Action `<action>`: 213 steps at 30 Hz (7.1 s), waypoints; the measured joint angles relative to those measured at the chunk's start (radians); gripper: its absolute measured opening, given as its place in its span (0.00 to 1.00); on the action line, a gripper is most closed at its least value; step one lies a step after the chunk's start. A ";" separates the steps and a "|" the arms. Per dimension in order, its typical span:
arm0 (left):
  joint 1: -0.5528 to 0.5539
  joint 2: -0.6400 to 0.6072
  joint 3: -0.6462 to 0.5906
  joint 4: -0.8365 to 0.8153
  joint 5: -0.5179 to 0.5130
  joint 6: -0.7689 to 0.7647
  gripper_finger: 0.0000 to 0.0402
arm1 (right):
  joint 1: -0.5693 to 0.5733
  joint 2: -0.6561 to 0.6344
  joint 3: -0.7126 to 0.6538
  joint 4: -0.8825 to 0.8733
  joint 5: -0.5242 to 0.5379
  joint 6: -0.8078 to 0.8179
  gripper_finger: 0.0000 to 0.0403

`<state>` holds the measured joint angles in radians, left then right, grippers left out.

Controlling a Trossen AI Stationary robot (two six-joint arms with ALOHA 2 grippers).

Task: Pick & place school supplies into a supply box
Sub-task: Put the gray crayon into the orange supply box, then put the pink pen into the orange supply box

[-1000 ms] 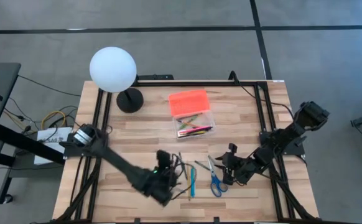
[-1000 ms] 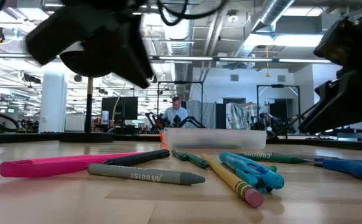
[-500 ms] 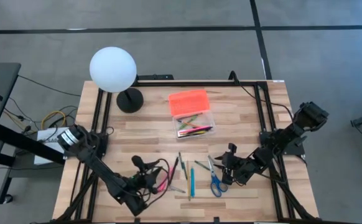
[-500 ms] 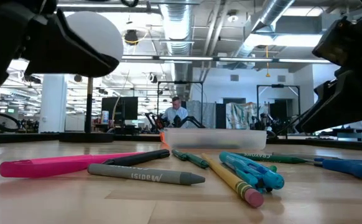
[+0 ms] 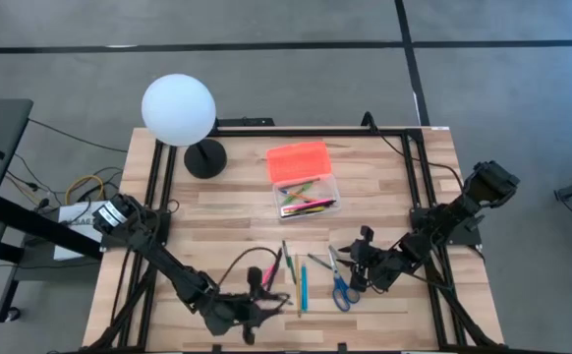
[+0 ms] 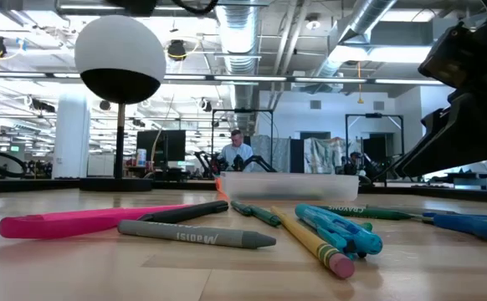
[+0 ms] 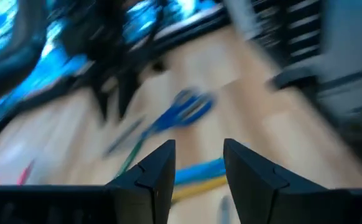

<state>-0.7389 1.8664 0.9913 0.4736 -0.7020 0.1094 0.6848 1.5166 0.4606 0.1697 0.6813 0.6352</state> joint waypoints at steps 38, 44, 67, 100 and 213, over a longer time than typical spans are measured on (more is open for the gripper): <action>0.160 -0.264 -0.698 0.825 -0.003 0.125 0.33 | -0.014 0.051 -0.001 -0.017 -0.004 0.163 0.32; 0.158 -0.264 -0.698 0.826 -0.002 0.128 0.33 | -0.013 0.137 0.000 -0.005 0.002 0.217 0.32; 0.158 -0.264 -0.698 0.819 -0.011 0.130 0.33 | -0.028 0.130 0.043 -0.206 -0.094 0.204 0.05; 0.158 -0.264 -0.698 0.816 -0.013 0.131 0.33 | -0.161 0.079 0.256 -0.697 -0.475 0.108 0.02; 0.159 -0.264 -0.695 0.688 0.102 -0.070 0.33 | -0.558 0.123 0.400 -0.248 -0.140 -0.696 0.23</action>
<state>-0.5800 1.6028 0.2960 1.1614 -0.6000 0.0394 0.1271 1.6394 0.8602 -0.0787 0.5409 -0.0611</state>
